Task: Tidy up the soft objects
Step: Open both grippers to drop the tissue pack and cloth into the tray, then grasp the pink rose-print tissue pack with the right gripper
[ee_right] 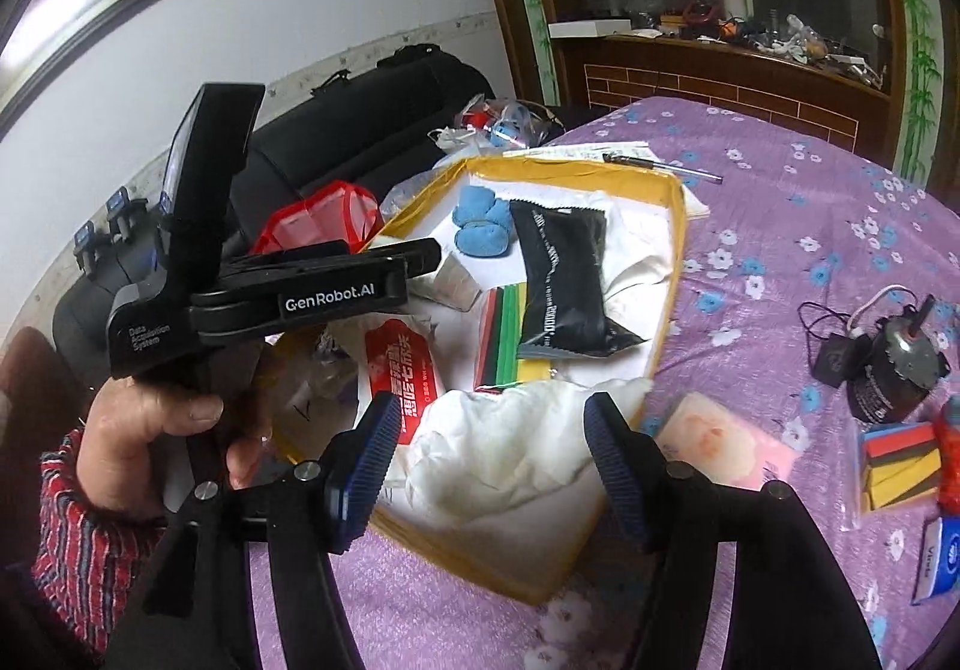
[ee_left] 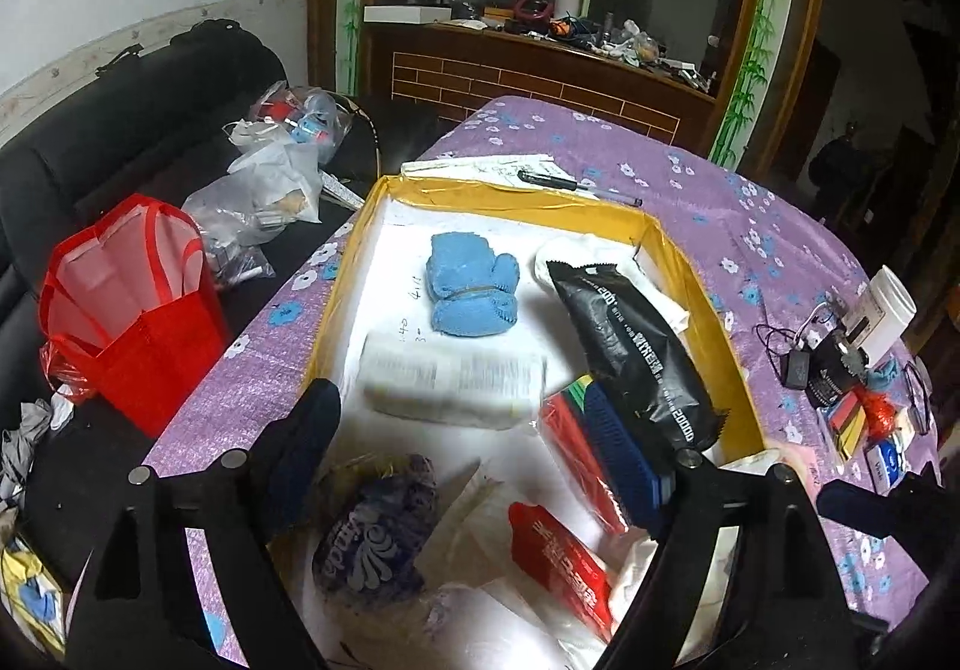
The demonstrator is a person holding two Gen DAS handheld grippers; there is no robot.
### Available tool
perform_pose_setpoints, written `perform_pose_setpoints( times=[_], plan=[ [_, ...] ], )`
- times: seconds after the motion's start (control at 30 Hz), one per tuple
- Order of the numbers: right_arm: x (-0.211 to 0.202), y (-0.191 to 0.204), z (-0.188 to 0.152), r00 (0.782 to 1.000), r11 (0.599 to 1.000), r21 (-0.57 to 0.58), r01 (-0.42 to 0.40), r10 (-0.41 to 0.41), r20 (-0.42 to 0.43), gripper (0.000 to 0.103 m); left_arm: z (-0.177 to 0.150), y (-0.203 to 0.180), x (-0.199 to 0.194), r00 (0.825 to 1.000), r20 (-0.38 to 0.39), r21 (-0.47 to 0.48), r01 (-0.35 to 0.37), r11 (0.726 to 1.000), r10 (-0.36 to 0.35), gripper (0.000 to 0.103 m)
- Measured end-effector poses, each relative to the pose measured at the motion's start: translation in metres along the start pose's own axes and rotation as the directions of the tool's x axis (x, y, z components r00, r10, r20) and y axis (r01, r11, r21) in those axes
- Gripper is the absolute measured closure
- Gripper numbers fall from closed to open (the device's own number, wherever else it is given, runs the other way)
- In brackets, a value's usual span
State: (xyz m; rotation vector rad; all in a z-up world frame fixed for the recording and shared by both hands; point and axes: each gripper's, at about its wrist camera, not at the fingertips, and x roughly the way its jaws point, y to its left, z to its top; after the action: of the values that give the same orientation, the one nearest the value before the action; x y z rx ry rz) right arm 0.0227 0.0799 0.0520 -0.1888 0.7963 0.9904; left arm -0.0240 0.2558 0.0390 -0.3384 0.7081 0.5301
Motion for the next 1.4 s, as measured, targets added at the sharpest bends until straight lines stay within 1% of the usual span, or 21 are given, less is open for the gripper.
perform_pose_setpoints(
  times=[0.1,0.23,0.4,0.53,0.63,0.7,0.77,0.8,0.87,0.9,0.93,0.97,1.0,1.07,1.13,1.17,1.27,1.3,1.33,1.37,1.4],
  plan=[
    [-0.019,-0.009,-0.005,1.0,1.0,0.009,0.007,-0.007,0.024,0.038,-0.003,-0.005,-0.014,0.999,0.031,-0.002,0.018,1.0,-0.018,0.019],
    [-0.04,-0.026,-0.015,0.999,0.999,0.032,0.025,-0.026,0.045,0.038,-0.008,-0.016,-0.028,0.998,0.048,0.022,0.04,0.999,-0.041,0.019],
    [-0.07,-0.062,-0.03,0.995,0.994,0.082,0.073,-0.079,0.063,0.037,-0.018,-0.042,-0.039,0.995,0.05,0.068,0.08,0.994,-0.084,0.019],
    [-0.083,-0.095,-0.041,0.992,0.985,0.145,0.096,-0.107,0.07,0.034,-0.023,-0.065,-0.046,0.992,0.05,0.104,0.108,0.989,-0.113,0.019],
    [-0.086,-0.127,-0.051,0.991,0.967,0.238,0.089,-0.111,0.079,0.034,-0.027,-0.09,-0.05,0.986,0.033,0.157,0.158,0.975,-0.165,0.019],
    [-0.089,-0.147,-0.054,0.992,0.952,0.302,0.048,-0.081,0.095,0.033,-0.028,-0.107,-0.049,0.982,0.006,0.188,0.186,0.964,-0.191,0.019],
    [-0.089,-0.155,-0.056,0.992,0.948,0.315,0.035,-0.07,0.103,0.033,-0.031,-0.118,-0.051,0.979,-0.002,0.197,0.2,0.96,-0.204,0.019],
    [-0.089,-0.157,-0.058,0.992,0.948,0.317,0.04,-0.076,0.1,0.033,-0.032,-0.124,-0.053,0.978,0.005,0.201,0.202,0.959,-0.208,0.019],
    [-0.088,-0.159,-0.06,0.995,0.945,0.327,0.014,-0.047,0.094,0.033,-0.034,-0.128,-0.057,0.977,0.023,0.196,0.202,0.96,-0.21,0.019],
    [-0.086,-0.157,-0.058,0.997,0.948,0.318,-0.014,-0.013,0.082,0.033,-0.036,-0.129,-0.059,0.976,0.034,0.193,0.203,0.96,-0.214,0.019],
    [-0.084,-0.153,-0.058,0.997,0.952,0.306,-0.018,-0.004,0.071,0.033,-0.038,-0.128,-0.062,0.976,0.043,0.19,0.204,0.96,-0.215,0.019],
    [-0.08,-0.147,-0.055,0.999,0.96,0.278,-0.013,0.002,0.041,0.03,-0.04,-0.127,-0.064,0.976,0.046,0.189,0.202,0.961,-0.215,0.019],
    [-0.074,-0.14,-0.053,1.0,0.97,0.243,-0.016,0.016,0.003,0.029,-0.041,-0.124,-0.067,0.976,0.048,0.188,0.202,0.961,-0.214,0.019],
    [-0.061,-0.122,-0.044,0.995,0.99,0.137,-0.029,0.042,-0.09,0.03,-0.04,-0.116,-0.072,0.976,0.063,0.182,0.196,0.964,-0.21,0.019],
    [-0.053,-0.109,-0.035,0.99,0.999,0.037,-0.014,0.019,-0.137,0.027,-0.04,-0.107,-0.077,0.978,0.088,0.179,0.171,0.969,-0.189,0.019],
    [-0.046,-0.102,-0.028,0.987,0.999,-0.031,-0.012,0.007,-0.16,0.021,-0.04,-0.102,-0.079,0.978,0.097,0.177,0.164,0.97,-0.183,0.019],
    [-0.027,-0.086,-0.013,0.979,0.984,-0.178,0.006,-0.042,-0.201,0.015,-0.043,-0.09,-0.08,0.978,0.091,0.173,0.169,0.97,-0.187,0.019],
    [-0.017,-0.079,-0.01,0.975,0.975,-0.222,-0.011,-0.039,-0.221,0.014,-0.043,-0.086,-0.079,0.979,0.088,0.168,0.169,0.971,-0.185,0.019],
    [-0.012,-0.078,-0.008,0.973,0.969,-0.247,-0.012,-0.046,-0.227,0.014,-0.044,-0.083,-0.078,0.979,0.084,0.168,0.168,0.971,-0.184,0.019],
    [-0.001,-0.074,-0.006,0.968,0.957,-0.291,0.002,-0.075,-0.239,0.014,-0.044,-0.079,-0.078,0.98,0.079,0.169,0.167,0.971,-0.182,0.019],
    [0.007,-0.075,-0.005,0.964,0.952,-0.305,0.0,-0.081,-0.253,0.014,-0.045,-0.077,-0.078,0.981,0.077,0.17,0.165,0.971,-0.18,0.019]
  ],
)
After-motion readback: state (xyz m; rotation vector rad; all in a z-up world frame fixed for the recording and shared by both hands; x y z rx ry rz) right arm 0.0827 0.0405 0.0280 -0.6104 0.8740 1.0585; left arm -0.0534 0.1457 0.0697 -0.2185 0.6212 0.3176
